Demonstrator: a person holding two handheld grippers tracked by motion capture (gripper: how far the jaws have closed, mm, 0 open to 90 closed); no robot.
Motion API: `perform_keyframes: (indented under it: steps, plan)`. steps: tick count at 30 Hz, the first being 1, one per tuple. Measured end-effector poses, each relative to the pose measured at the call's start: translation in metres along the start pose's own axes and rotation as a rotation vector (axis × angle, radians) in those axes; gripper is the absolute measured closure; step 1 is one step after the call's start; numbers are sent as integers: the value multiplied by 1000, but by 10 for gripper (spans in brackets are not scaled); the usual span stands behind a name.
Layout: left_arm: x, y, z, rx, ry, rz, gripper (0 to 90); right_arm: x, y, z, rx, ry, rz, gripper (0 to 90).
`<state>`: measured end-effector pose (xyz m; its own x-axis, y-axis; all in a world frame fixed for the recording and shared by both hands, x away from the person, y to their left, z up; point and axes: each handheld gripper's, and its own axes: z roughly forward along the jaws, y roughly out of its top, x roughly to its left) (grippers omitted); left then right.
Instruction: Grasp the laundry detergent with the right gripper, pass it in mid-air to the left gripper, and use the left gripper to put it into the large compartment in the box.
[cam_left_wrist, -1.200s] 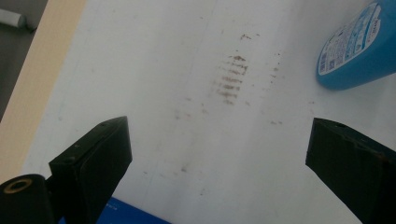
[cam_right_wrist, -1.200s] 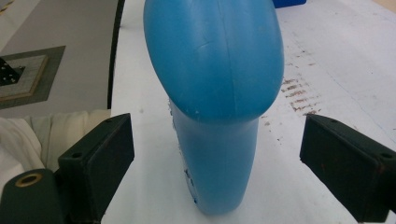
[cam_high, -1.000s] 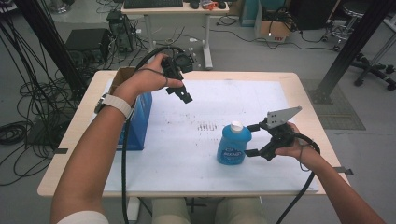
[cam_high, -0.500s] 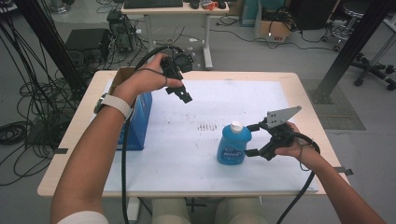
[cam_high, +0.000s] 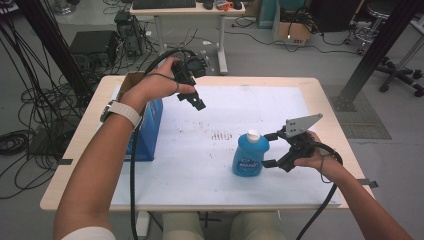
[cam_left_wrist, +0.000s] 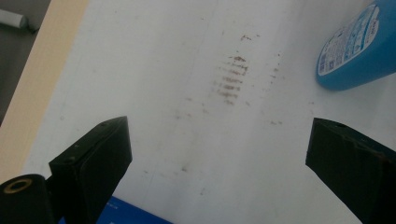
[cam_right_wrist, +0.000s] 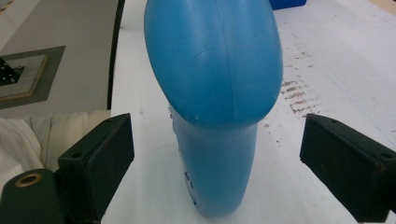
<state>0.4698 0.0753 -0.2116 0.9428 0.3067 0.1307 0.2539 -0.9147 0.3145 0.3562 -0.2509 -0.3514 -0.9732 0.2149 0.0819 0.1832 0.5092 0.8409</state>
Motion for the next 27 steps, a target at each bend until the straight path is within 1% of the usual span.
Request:
perform_keyframes:
  steps: [9, 11, 14, 17, 18, 19, 25, 26, 27]
  plan:
    - [0, -1, 0, -3, 1, -6, 72, 0, 0, 1, 2, -2, -1, 98]
    - [0, 0, -1, -5, 0, 1, 72, 0, 0, 2, 3, 1, -1, 98]
    - [-1, 0, -1, -4, 1, -2, 72, 1, -1, 3, 1, -1, 8, 98]
    - [-1, 0, 0, -4, -1, 4, 72, 2, -1, 4, 4, -1, 8, 98]
    - [-1, 0, 0, -6, -2, 0, 72, 2, -2, 6, -4, -4, 5, 98]
    - [-1, 0, 0, -7, -2, -3, 72, 2, -1, 6, 10, 1, 3, 98]
    - [-1, 0, -1, -9, -1, 0, 72, 2, -2, 10, 12, 5, 8, 98]
    - [-1, 0, -1, -6, 0, -1, 72, 3, -2, 12, -1, 0, 14, 98]
    - [-1, 0, -1, -6, 0, -1, 72, 3, -2, 12, -1, 0, 14, 98]
